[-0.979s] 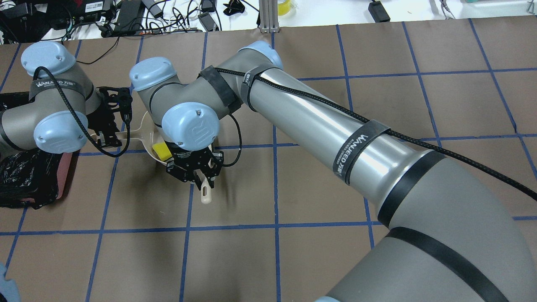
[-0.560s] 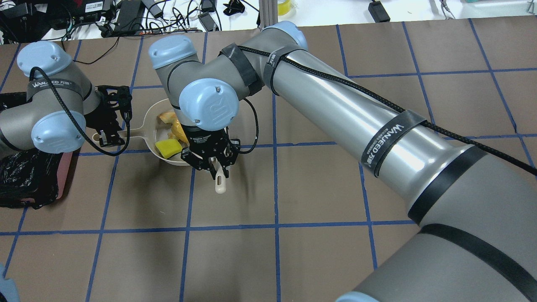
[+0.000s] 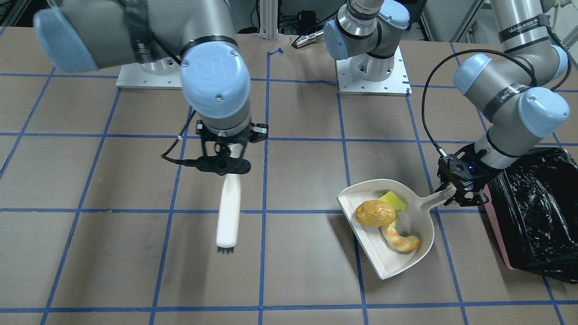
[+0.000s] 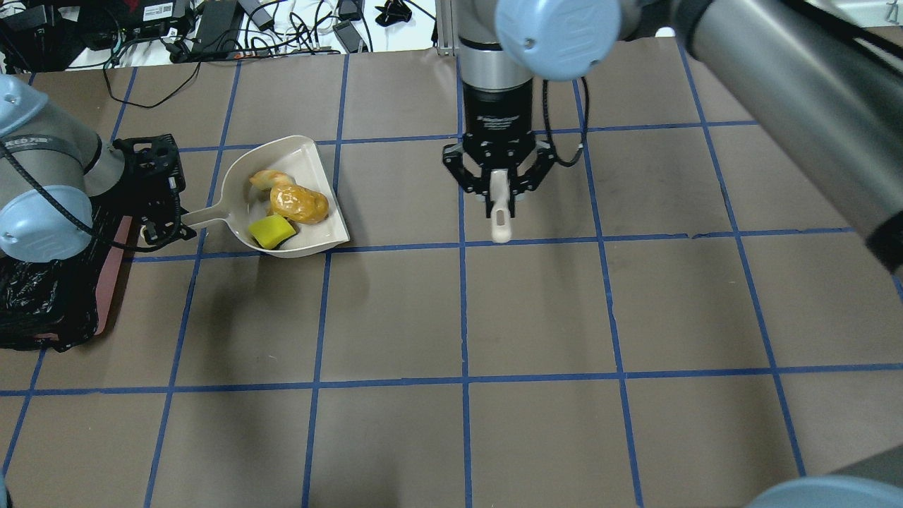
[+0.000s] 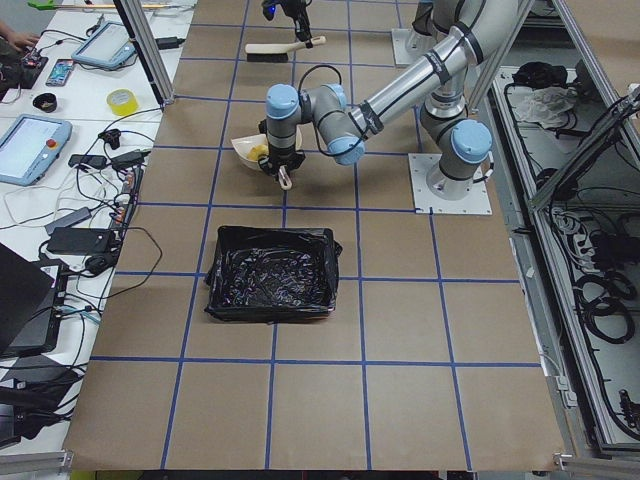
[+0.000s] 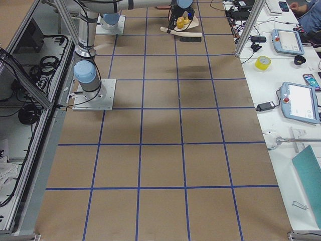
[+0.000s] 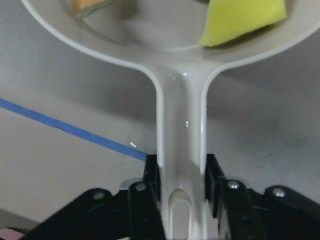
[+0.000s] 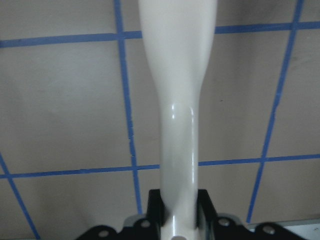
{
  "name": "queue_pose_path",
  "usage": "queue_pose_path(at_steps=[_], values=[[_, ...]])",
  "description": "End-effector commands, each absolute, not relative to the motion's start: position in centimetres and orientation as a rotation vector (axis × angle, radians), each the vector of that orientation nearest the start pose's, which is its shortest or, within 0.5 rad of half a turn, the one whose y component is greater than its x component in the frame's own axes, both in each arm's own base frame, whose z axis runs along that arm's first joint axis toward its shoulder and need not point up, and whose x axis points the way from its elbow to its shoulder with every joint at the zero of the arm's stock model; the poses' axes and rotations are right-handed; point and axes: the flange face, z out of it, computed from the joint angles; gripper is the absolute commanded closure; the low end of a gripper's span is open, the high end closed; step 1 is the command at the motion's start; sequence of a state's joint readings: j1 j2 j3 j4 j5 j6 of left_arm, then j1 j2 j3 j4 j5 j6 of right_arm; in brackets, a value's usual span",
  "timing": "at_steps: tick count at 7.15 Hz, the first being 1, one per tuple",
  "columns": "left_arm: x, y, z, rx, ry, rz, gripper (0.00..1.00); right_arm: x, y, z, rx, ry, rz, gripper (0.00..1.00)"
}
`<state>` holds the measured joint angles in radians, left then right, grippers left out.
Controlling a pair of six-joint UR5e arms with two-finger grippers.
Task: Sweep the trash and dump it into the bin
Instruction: 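Move the brush away with the right gripper while the left lifts the dustpan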
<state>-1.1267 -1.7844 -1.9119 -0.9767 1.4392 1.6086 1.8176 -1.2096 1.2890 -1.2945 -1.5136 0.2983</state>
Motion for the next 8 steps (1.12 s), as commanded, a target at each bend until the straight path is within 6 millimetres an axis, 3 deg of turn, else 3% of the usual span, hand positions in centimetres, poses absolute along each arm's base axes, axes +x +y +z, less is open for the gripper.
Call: queue_pose_path(at_steps=[1, 3, 4, 5, 6, 7, 8], values=[[14.4, -53.0, 30.2, 1.627, 2.755, -0.277, 1.0, 15.6, -55.2, 38.6, 0.152, 3.106, 0.61, 0.99], [22.6, -51.6, 35.4, 1.442, 2.945, -0.314, 1.0, 4.6, -57.0, 35.4, 0.264, 3.069, 0.547, 0.99], [25.7, -50.7, 37.8, 1.364, 2.996, -0.294, 1.0, 0.5, -57.0, 33.2, 0.235, 3.085, 0.534, 0.99], [30.2, -49.0, 39.2, 1.261, 2.998, -0.176, 1.0, -2.1, -57.2, 31.7, 0.157, 3.109, 0.469, 0.99], [33.8, -47.2, 40.3, 1.159, 2.999, -0.141, 1.0, -4.6, -58.7, 29.5, 0.006, 3.149, 0.427, 0.99], [38.2, -44.6, 40.6, 1.029, 3.033, -0.149, 1.0, -6.3, -59.8, 27.3, -0.02, 3.164, 0.408, 0.99], [41.8, -42.3, 40.4, 0.927, 3.063, -0.152, 1.0, -7.2, -59.7, 26.5, -0.06, 3.149, 0.429, 0.99]])
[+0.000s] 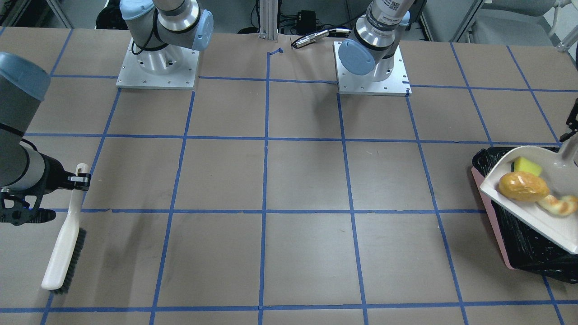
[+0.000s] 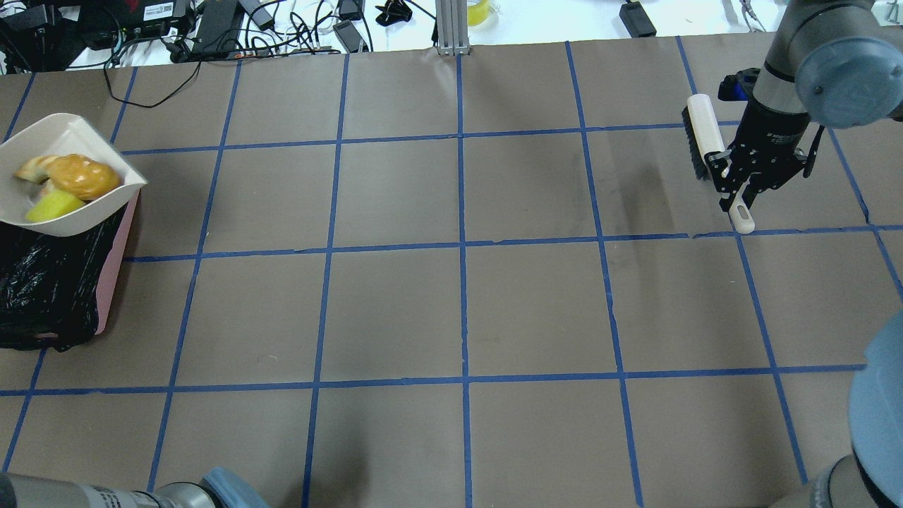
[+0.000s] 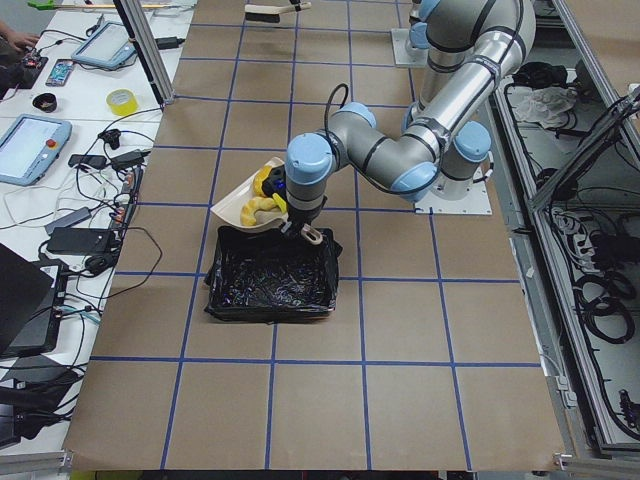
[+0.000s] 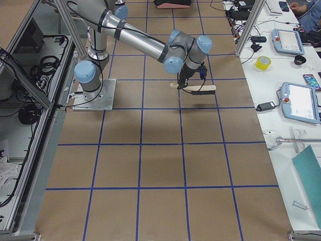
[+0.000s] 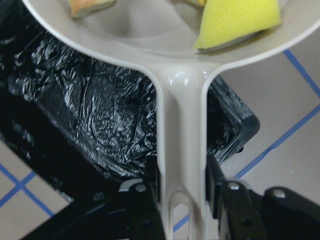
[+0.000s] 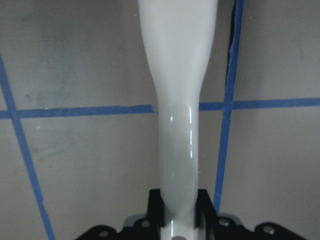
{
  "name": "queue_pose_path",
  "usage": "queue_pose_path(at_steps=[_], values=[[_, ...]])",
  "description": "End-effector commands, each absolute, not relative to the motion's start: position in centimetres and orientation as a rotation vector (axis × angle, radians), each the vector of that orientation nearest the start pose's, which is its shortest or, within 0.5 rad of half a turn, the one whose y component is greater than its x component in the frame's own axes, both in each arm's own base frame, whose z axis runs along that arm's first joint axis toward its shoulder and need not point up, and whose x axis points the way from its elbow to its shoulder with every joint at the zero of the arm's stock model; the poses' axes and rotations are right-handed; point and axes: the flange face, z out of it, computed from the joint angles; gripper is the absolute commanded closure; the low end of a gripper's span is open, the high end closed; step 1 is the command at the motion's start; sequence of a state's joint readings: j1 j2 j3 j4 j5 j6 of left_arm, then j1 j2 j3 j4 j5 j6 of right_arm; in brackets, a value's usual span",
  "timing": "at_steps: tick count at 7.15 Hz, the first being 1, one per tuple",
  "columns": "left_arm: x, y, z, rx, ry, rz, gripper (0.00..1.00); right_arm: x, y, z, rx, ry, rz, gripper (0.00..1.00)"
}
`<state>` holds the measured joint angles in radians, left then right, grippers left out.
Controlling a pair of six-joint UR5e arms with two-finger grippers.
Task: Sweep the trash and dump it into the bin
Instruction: 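Tip the dustpan over the black trash bin with the left gripper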
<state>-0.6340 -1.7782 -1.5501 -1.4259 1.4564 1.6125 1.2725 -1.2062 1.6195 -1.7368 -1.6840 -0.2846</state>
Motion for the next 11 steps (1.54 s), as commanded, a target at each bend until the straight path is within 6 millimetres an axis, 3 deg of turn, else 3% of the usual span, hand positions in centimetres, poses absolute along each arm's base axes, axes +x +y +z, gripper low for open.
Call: queue_pose_path(at_steps=[1, 3, 4, 7, 9, 11], values=[[43.9, -41.3, 40.7, 0.882, 3.055, -0.123, 1.0, -8.0, -59.6, 26.4, -0.051, 3.146, 0.434, 0.99], [46.7, -40.8, 41.2, 0.907, 2.933, 0.132, 1.0, -8.3, -58.9, 24.9, -0.058, 3.151, 0.496, 0.98], [46.8, -40.8, 41.7, 0.94, 2.872, 0.246, 1.0, -8.6, -58.8, 24.7, -0.049, 3.155, 0.494, 0.98], [43.3, -45.2, 44.4, 1.217, 2.503, 0.577, 1.0, -9.0, -58.7, 24.4, -0.035, 3.152, 0.501, 0.97], [42.5, -46.6, 44.6, 1.392, 2.331, 0.671, 1.0, -8.9, -58.7, 24.3, -0.036, 3.147, 0.5, 0.96], [38.8, -49.2, 45.0, 1.435, 2.122, 0.722, 1.0, -8.9, -58.3, 23.7, -0.033, 3.133, 0.51, 0.96]])
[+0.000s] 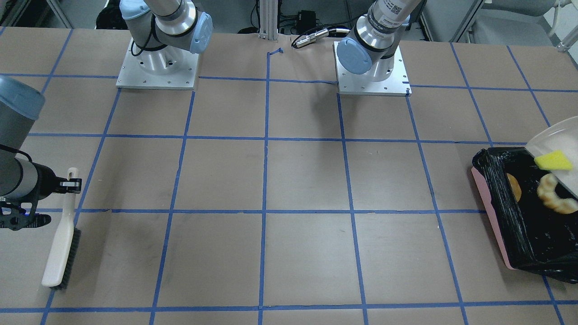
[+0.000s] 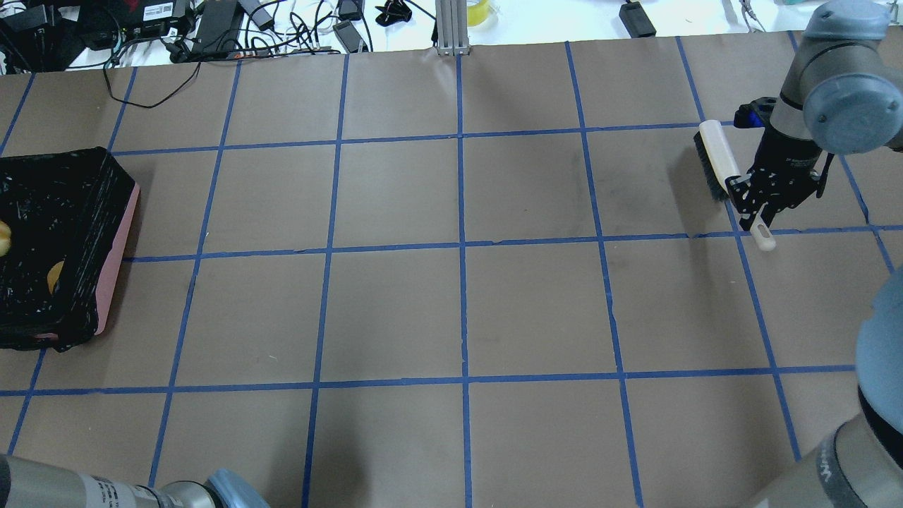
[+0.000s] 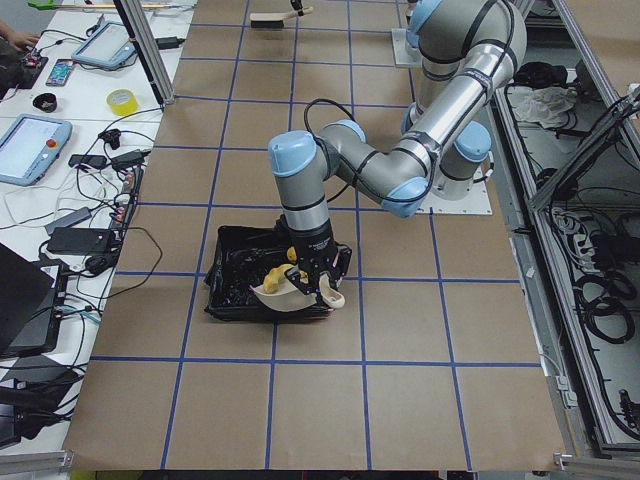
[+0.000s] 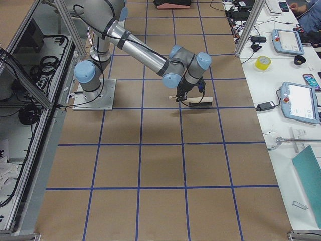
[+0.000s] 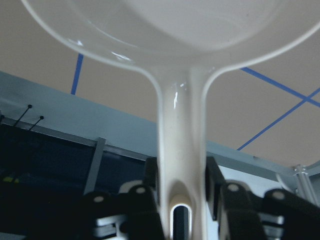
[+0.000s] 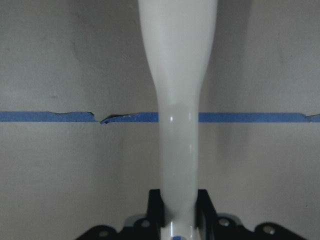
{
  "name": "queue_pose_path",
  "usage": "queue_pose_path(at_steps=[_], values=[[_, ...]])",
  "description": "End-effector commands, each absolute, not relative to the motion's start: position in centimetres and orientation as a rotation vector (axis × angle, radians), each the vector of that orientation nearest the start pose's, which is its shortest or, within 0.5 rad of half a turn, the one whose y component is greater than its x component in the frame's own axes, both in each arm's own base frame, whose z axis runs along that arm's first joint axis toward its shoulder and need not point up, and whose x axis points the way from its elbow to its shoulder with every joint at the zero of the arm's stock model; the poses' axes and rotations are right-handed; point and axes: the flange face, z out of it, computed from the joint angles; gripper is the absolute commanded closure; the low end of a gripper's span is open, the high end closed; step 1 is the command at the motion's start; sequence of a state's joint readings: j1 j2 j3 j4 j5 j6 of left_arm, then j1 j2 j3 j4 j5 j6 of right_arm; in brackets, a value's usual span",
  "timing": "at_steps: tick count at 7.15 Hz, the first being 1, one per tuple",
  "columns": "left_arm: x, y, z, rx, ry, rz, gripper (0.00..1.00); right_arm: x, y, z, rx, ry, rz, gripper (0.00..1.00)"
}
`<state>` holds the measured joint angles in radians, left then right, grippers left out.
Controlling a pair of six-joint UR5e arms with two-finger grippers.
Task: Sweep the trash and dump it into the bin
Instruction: 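Tip the dustpan over the black trash bin with the left gripper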
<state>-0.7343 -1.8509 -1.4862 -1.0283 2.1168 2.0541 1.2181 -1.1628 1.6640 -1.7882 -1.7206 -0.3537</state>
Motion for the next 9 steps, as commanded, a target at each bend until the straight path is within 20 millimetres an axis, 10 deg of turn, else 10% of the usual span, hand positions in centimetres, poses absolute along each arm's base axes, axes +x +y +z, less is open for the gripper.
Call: queue_pose_path(at_steps=[1, 4, 6, 9], values=[[36.8, -49.3, 44.6, 1.439, 2.05, 0.71, 1.0, -8.9, -58.2, 23.6, -0.031, 3.133, 0.51, 0.96], [36.0, -50.8, 46.0, 1.535, 1.961, 0.597, 1.0, -9.0, -58.2, 23.4, -0.029, 3.135, 0.514, 0.88], [35.8, -51.0, 46.0, 1.744, 2.081, 0.335, 1.0, -9.1, -58.4, 22.5, -0.032, 3.133, 0.53, 0.52], [30.9, -53.2, 44.0, 1.968, 2.137, 0.113, 1.0, -9.2, -58.5, 22.5, -0.014, 3.145, 0.515, 0.25]])
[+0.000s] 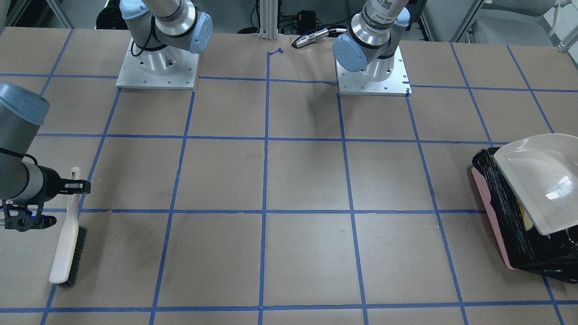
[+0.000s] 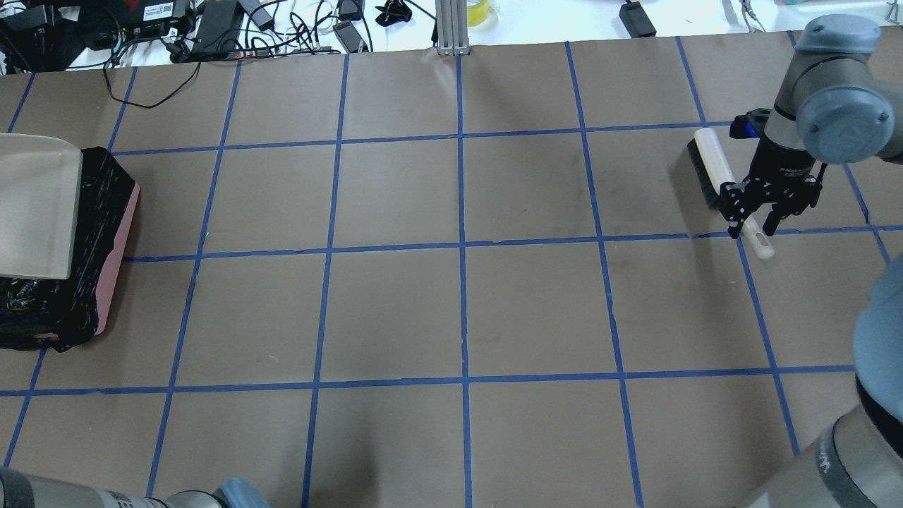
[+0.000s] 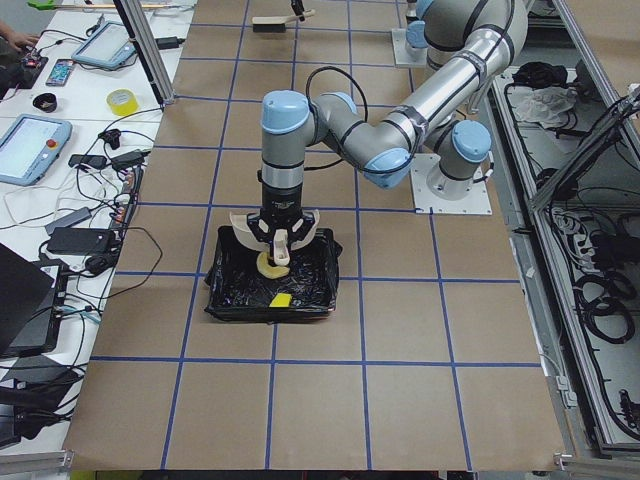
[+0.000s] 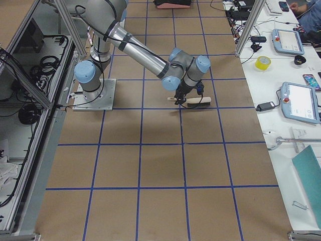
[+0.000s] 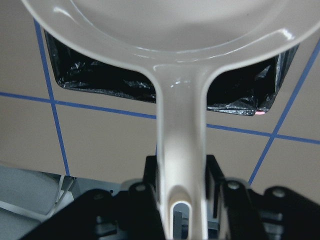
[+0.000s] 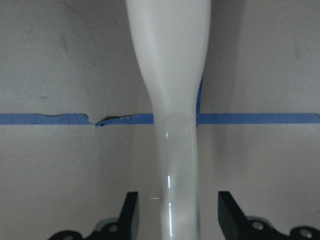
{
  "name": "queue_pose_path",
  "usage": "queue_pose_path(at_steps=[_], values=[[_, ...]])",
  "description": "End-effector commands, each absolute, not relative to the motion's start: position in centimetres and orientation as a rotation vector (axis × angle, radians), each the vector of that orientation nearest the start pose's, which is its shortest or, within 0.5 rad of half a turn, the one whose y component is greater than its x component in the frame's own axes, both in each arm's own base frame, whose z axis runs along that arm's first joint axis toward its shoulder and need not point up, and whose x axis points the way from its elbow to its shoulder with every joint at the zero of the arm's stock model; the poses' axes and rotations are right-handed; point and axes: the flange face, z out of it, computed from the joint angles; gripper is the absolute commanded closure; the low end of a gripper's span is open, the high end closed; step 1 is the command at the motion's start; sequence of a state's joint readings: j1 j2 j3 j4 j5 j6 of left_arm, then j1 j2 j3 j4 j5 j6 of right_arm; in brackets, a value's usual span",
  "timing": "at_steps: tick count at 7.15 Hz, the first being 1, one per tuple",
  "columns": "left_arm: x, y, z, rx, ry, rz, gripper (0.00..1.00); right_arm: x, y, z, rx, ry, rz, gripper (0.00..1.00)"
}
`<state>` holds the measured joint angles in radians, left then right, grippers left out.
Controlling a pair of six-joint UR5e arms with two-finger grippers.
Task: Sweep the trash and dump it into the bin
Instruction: 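Lower the empty dustpan with the left gripper while the right releases the brush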
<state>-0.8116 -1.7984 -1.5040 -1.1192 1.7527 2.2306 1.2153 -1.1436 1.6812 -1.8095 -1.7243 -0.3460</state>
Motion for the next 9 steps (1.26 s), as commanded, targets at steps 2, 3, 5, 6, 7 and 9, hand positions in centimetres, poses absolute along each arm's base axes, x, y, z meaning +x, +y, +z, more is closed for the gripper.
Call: queue_pose_path(at_steps=[2, 3, 5, 6, 7, 9], values=[[21.3, -58.4, 42.7, 1.974, 2.177, -0.018, 1.0, -9.5, -59.1, 24.4, -0.001, 3.18, 0.442, 0.0], [16.9, -60.1, 41.5, 1.999, 2.195, -0.065, 1.0, -9.3, -59.0, 28.4, 0.003, 3.208, 0.35, 0.0], [11.1, -62.3, 36.9, 2.022, 2.443, -0.261, 1.0, -7.1, -55.3, 40.1, -0.005, 3.236, 0.212, 0.0], [7.1, -63.8, 34.4, 2.103, 2.424, -0.229, 1.0, -5.5, -53.0, 44.5, 0.003, 3.193, 0.153, 0.0], [5.4, -65.0, 31.1, 2.148, 2.432, -0.188, 1.0, -4.0, -50.6, 47.6, 0.056, 3.153, 0.12, 0.0], [4.7, -66.3, 27.6, 2.19, 2.411, -0.169, 1.0, 3.3, -48.8, 50.1, 0.13, 3.174, 0.059, 0.0]])
